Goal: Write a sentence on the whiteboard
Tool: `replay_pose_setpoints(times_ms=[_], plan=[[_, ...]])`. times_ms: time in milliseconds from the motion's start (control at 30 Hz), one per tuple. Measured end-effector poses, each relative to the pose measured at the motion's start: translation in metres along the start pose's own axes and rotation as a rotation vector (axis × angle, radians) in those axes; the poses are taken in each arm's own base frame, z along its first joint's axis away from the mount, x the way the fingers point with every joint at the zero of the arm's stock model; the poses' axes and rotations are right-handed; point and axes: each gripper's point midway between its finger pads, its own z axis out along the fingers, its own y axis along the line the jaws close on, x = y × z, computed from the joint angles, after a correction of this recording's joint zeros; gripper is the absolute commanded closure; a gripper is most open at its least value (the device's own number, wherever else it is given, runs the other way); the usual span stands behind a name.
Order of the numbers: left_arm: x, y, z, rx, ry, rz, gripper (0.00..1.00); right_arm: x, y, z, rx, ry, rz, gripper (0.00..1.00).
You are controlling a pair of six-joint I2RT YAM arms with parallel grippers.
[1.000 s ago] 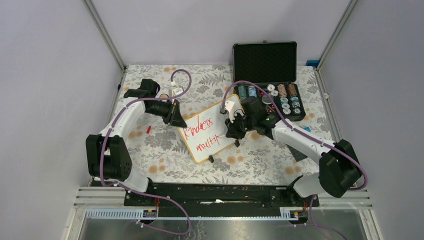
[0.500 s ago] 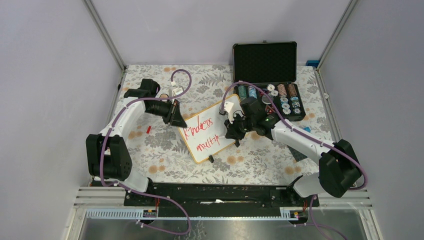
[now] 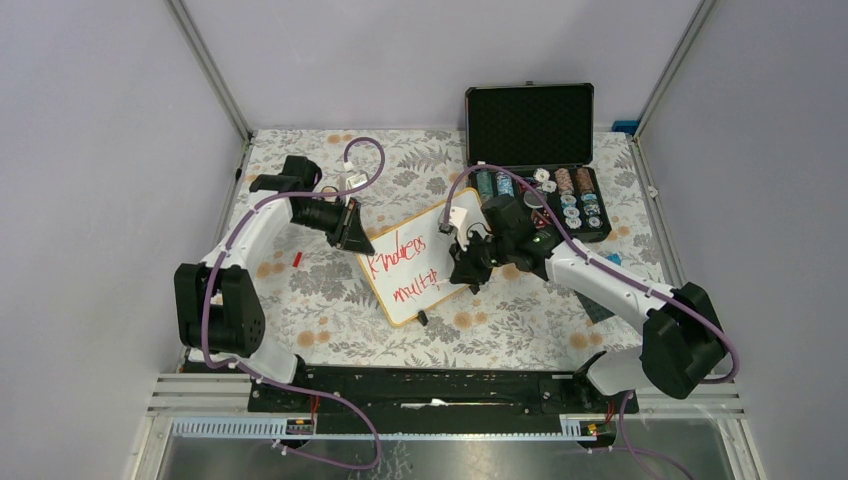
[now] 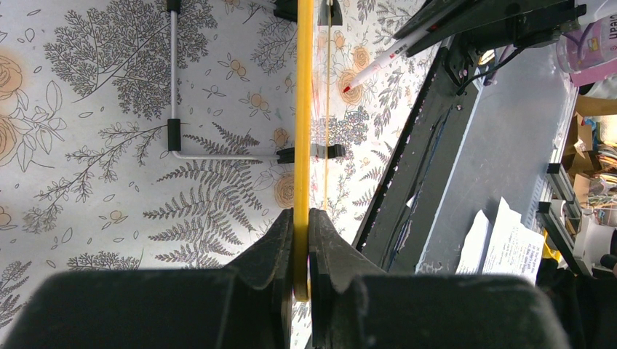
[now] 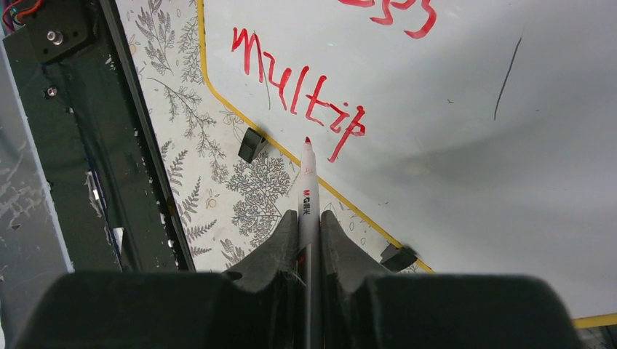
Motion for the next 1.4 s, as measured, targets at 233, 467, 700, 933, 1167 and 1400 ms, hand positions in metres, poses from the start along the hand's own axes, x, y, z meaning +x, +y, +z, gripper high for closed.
replay_pose_setpoints(times_ms=[233,467,700,933,1167,1400], plan=[[0.000,0.000,0.000,0.005,0.007,0.000,1.00,-0.008,-0.002,-0.011,0.004,-0.028,0.000,1.00],[0.000,0.000,0.000,0.004,0.007,0.000,1.00,-0.008,-0.008,-0.017,0.028,-0.031,0.008,1.00],[0.000,0.000,0.000,0.004,0.007,0.000,1.00,-0.007,-0.015,-0.017,0.068,-0.026,0.007,1.00],[0.000,0.000,0.000,0.003,0.007,-0.003,1.00,-0.014,-0.024,-0.018,0.110,-0.048,-0.001,1.00],[0.000,0.000,0.000,0.003,0.008,-0.003,1.00,-0.024,-0.033,-0.015,0.144,-0.071,-0.004,1.00],[0.000,0.001,0.000,0.002,0.009,-0.002,1.00,-0.022,-0.039,-0.011,0.158,-0.062,0.000,1.00]])
